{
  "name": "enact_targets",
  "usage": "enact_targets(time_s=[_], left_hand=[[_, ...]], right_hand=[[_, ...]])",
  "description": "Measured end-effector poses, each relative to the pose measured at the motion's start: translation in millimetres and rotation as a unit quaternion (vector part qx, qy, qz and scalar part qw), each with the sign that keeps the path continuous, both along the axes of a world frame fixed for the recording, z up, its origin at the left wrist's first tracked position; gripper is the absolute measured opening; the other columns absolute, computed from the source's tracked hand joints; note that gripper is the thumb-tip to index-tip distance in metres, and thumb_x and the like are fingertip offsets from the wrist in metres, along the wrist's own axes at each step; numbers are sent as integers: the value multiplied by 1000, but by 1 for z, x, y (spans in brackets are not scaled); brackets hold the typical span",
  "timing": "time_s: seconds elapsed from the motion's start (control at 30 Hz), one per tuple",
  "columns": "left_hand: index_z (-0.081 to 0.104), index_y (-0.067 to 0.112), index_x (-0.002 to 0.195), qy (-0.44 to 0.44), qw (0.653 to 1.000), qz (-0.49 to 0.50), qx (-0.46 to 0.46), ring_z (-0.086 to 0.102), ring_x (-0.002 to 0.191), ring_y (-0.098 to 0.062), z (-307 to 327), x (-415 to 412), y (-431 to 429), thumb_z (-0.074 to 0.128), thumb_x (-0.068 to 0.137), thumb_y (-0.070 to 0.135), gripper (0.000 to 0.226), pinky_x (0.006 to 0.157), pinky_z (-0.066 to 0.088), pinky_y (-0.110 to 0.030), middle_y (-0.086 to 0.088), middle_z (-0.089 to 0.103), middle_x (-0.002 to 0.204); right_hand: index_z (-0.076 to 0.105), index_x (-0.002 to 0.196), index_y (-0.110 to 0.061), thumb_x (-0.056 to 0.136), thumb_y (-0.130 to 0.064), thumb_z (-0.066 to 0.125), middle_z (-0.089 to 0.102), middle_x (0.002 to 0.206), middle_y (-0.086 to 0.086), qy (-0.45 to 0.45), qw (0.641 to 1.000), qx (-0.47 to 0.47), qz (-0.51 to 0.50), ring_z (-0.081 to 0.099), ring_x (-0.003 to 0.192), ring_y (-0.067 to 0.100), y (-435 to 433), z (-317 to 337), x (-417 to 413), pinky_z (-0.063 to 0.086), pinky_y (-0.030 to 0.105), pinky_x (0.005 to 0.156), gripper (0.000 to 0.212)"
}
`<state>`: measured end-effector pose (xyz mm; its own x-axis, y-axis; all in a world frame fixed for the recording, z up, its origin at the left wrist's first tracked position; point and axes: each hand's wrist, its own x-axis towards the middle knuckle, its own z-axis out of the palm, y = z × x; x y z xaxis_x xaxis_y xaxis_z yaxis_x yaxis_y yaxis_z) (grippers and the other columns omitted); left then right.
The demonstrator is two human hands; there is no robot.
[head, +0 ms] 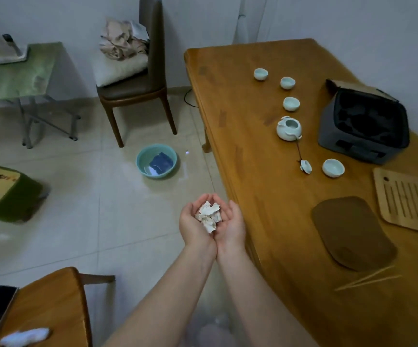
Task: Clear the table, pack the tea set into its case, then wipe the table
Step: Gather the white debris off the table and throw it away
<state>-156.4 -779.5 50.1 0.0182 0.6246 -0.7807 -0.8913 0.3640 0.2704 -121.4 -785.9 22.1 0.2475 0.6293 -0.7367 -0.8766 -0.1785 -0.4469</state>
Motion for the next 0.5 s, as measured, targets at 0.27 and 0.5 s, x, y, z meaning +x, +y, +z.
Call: enact_targets(time_s=[0.27,0.5], left_hand=[[65,2,99,11,999,-34,-23,66,83,-32,-26,-19,55,37,95,22,34,91,52,-43,-15,68,87],[65,0,94,17,987,-154,-39,67,62,-27,-53,-36,126,36,97,24,38,62,54,-29,-13,69,67]], right_hand=[[66,84,1,91,-14,49,67,78,16,41,998,-8,-45,66,74,29,49,-14,-20,52,38,79,24],[68,58,-5,83,-11,50,65,70,13,76,984,-10,-162,66,65,27,113,-28,-41,51,34,77,31]])
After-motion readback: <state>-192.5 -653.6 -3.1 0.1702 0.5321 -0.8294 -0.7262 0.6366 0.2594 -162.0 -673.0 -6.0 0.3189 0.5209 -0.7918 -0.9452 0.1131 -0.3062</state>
